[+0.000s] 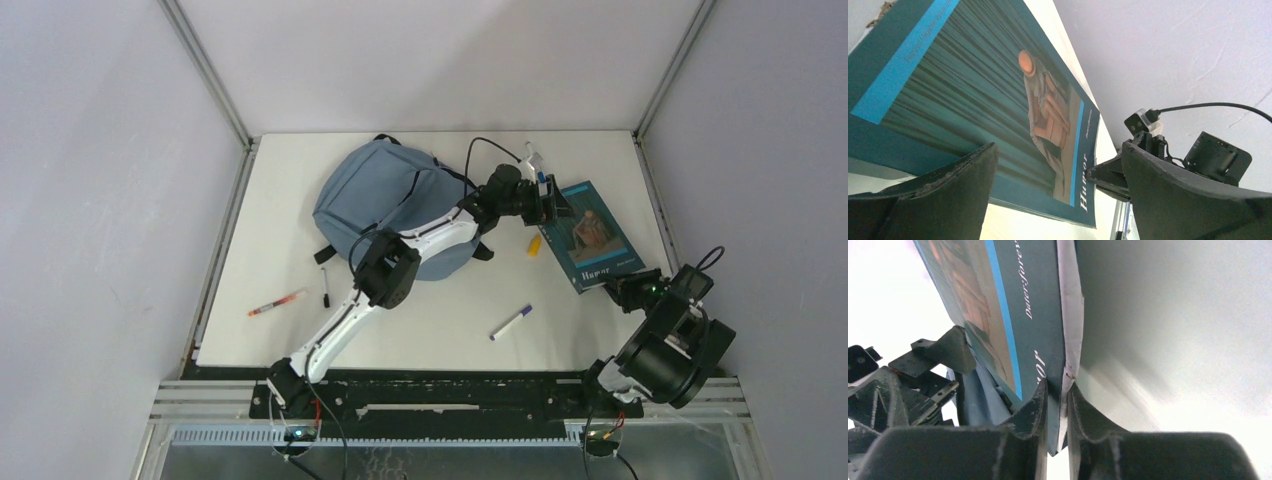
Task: Pack the student bag
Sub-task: Pick up the book from the center of the board.
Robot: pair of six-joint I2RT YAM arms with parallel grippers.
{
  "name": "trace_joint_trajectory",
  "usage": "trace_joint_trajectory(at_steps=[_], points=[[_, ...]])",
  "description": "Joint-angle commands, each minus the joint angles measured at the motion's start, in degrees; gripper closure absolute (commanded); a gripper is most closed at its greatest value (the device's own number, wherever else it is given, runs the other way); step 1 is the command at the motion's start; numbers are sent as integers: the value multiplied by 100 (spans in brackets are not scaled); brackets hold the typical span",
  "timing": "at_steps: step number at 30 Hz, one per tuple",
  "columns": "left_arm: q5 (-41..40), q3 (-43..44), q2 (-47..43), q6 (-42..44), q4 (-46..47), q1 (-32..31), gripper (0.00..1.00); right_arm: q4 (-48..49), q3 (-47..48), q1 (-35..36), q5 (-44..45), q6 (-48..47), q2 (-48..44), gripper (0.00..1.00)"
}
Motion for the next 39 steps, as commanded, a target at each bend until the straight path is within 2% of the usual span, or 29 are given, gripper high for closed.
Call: trace_joint_trajectory(at_steps=[1, 5, 9, 13, 18, 22, 24, 26, 28, 33, 37, 39], points=[[202, -269, -600, 168, 56, 19, 3, -192, 33, -49, 261, -92, -381, 88], [363, -488, -969, -131, 447, 82, 1, -561, 137, -90, 313, -99, -923, 100], [504, -723, -1642, 65, 274, 223, 1, -955, 461, -129, 281, -29, -1569, 100], [262, -1629, -2687, 271, 303, 496, 0, -1002, 572, -74, 244, 251, -2036, 100], [86, -2753, -3820, 578, -47, 1049, 0, -756, 575, -50, 187, 686, -2588, 100], [70, -3435, -4424, 683, -308, 1462, 0, -304, 572, -25, -246, 1258, -2629, 100], [-275, -3682, -4681, 830, -758, 1593, 0, -35, 578, 5, -404, 1534, -2675, 100], [-1135, -3734, -4935, 1169, -1422, 1625, 0, 282, 631, 38, -580, 1803, -2683, 100], [-1427, -3769, -5099, 1362, -1695, 1670, 0, 308, 780, 133, -669, 1951, -2693, 100], [-934, -3952, -5319, 1330, -1921, 1999, 0, 868, 1162, 904, -865, 2064, -2637, 100], [-418, -4658, -5798, 1039, -1771, 2433, 0, 600, 1963, 1983, -954, 1454, -2242, 100], [-290, -5060, -6152, 984, -1737, 2622, 0, 776, 2150, 2479, -932, 1351, -2031, 100]])
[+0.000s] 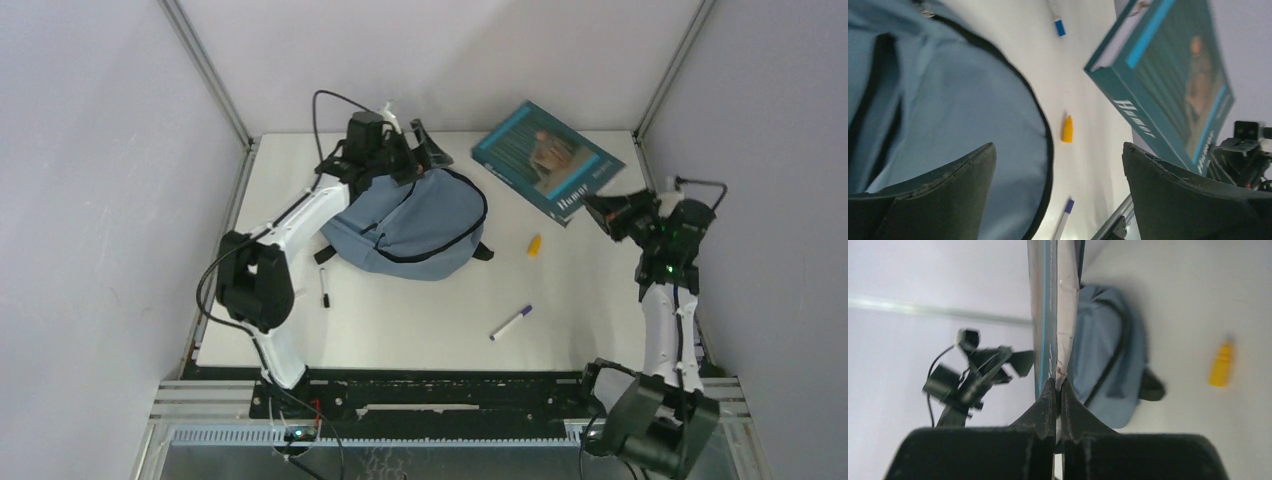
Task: Pack the student bag
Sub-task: Pick up the book from the center of the board.
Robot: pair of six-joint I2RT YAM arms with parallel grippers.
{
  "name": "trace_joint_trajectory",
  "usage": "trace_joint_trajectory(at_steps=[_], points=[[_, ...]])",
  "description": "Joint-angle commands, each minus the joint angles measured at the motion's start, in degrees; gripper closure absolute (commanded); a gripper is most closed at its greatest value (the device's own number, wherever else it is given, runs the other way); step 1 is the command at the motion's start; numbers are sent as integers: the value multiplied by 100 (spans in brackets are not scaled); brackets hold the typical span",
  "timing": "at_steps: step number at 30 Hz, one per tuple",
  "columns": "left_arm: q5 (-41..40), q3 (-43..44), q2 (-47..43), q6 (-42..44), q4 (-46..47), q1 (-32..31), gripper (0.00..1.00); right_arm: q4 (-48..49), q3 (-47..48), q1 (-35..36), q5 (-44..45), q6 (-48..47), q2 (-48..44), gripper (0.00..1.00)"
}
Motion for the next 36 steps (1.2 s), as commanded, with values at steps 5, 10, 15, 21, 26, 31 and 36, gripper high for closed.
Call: trace_joint_trajectory(at_steps=[5, 10, 15, 21, 26, 31, 36], points=[[720, -1614, -1947, -100, 334, 905, 0, 1441, 1036, 1615, -672, -131, 1105, 100], [1617, -2291, -2647, 100, 421, 1552, 0, 2487, 1261, 2215, -1239, 366, 1884, 100], [2021, -2333, -2669, 654, -248, 1657, 0, 3080, 1497, 2630, -1639, 698, 2368, 100], [2605, -2326, -2642, 820, -671, 2060, 0, 4744, 1509, 3013, -2202, 1938, 2972, 100], [3437, -2323, -2745, 688, -455, 2247, 0, 6819, 1509, 3344, -2441, 3447, 3663, 100], [3965, -2336, -2885, 541, -291, 2241, 0, 8493, 1509, 3401, -2321, 4753, 4424, 100], [4020, -2449, -3042, 99, 72, 2248, 34, 8485, 1499, 3483, -2371, 4558, 4596, 100]])
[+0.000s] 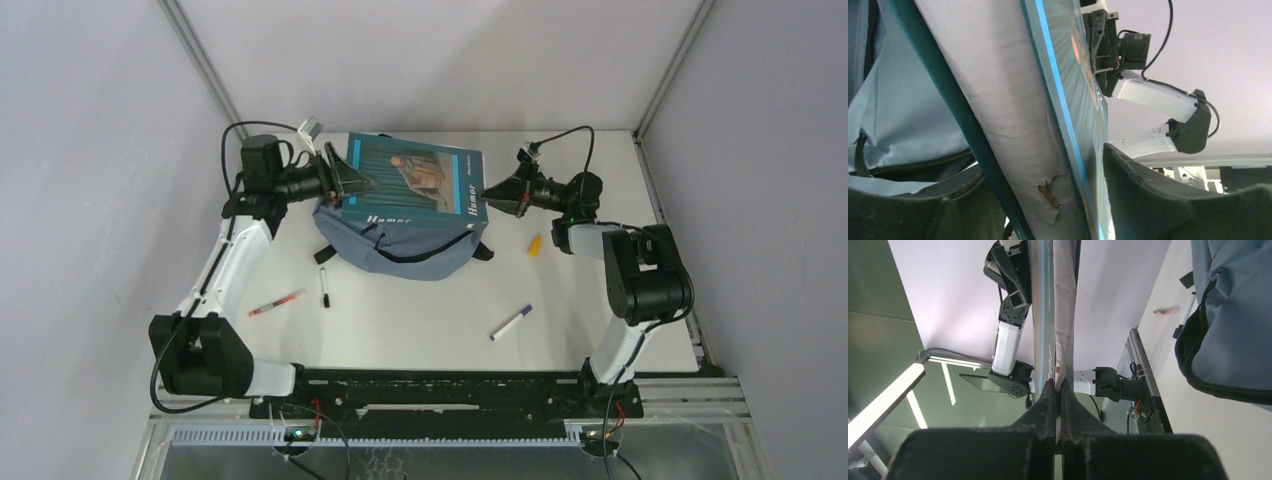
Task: Pack the student bag
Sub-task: Pick up the book from the center of the board.
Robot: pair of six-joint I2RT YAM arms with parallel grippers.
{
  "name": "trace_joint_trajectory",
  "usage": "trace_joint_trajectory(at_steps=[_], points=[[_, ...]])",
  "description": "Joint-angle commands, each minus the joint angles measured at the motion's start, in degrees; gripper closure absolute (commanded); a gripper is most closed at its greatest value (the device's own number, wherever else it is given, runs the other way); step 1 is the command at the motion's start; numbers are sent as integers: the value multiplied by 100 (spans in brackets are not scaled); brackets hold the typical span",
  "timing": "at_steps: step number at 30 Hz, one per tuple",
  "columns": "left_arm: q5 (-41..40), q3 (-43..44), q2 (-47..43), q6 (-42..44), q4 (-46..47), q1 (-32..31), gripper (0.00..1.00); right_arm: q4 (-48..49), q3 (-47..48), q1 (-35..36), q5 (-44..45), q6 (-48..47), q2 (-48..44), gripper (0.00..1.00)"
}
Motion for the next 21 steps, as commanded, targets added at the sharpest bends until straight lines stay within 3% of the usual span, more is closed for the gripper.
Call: trace_joint_trajectory(at_steps=[1, 2, 5, 6, 10, 11, 13, 21], points=[[353, -248, -405, -392, 577, -11, 43, 1329, 210, 49, 15, 368, -30, 100], [315, -310, -465, -447, 653, -4, 50, 1311, 210, 25, 15, 321, -12, 98], [304, -465, -643, -473, 730, -8, 72, 1280, 184, -39, 12, 217, 17, 50], [304, -528, -702, -461, 735, -6, 78, 1263, 184, -45, -16, 209, 28, 41], [358, -689, -955, -347, 735, -2, 84, 1103, 21, -106, -50, 85, 24, 21], [392, -727, -1024, -314, 735, -3, 84, 1082, -54, -127, -25, 20, 8, 5], [453, -798, -1118, -244, 736, 2, 85, 1069, -178, -151, -39, -56, -12, 0], [585, -899, -1293, -129, 700, -3, 88, 1146, -430, -238, -246, -241, -218, 0]])
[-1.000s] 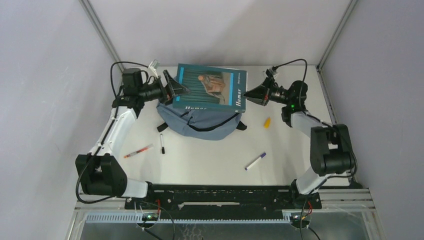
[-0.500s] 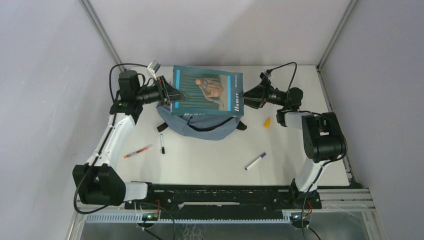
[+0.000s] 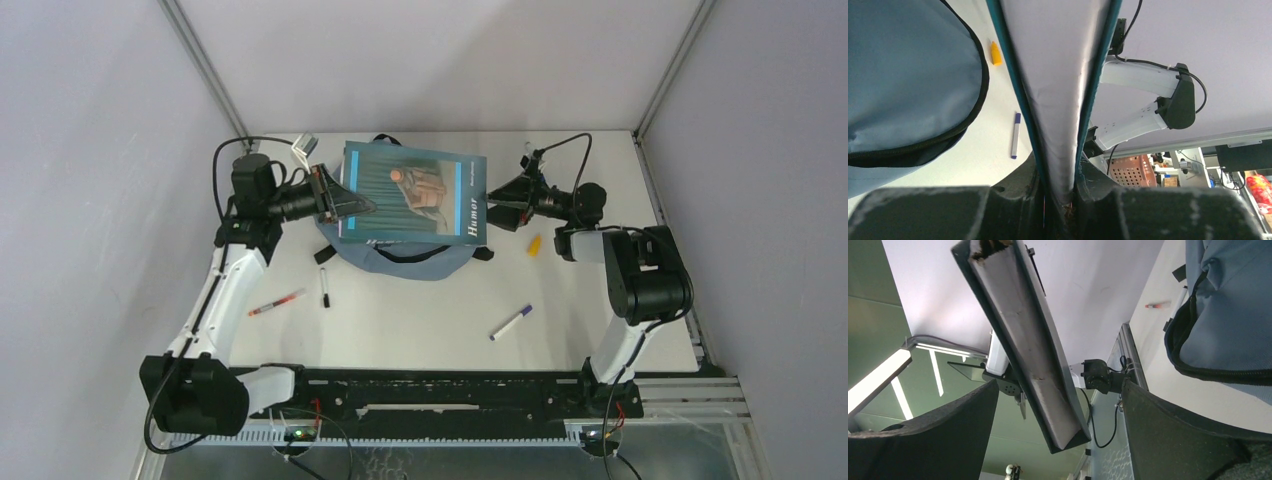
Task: Pack the student bag
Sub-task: Pick up the book from the center of the board.
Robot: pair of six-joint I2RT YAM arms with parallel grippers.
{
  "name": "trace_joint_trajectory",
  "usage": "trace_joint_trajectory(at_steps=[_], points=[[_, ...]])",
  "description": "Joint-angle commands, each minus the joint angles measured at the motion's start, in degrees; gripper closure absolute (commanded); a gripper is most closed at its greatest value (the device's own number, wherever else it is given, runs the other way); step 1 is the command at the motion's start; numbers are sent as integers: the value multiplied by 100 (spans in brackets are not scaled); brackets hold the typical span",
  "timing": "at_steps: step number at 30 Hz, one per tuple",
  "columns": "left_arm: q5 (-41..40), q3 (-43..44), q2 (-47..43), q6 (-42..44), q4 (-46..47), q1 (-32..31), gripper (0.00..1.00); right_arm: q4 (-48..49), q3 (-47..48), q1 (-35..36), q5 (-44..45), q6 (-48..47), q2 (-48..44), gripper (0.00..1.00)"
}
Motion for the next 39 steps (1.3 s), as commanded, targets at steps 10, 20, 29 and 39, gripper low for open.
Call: trace_joint_trajectory(at_steps=[10, 20, 29, 39], points=[[437, 69, -251, 123, 187, 7, 87, 612, 64, 417, -55, -458, -481, 0], [416, -97, -358, 19, 318, 4, 87, 673, 581, 902, 347, -494, -422, 12], [53, -177, -363, 91, 238, 7, 59, 684, 581, 948, 268, -246, -531, 92], [-3248, 805, -497, 2443, -2192, -764, 0, -3569, -402, -622, 608, -2490, -2480, 100]])
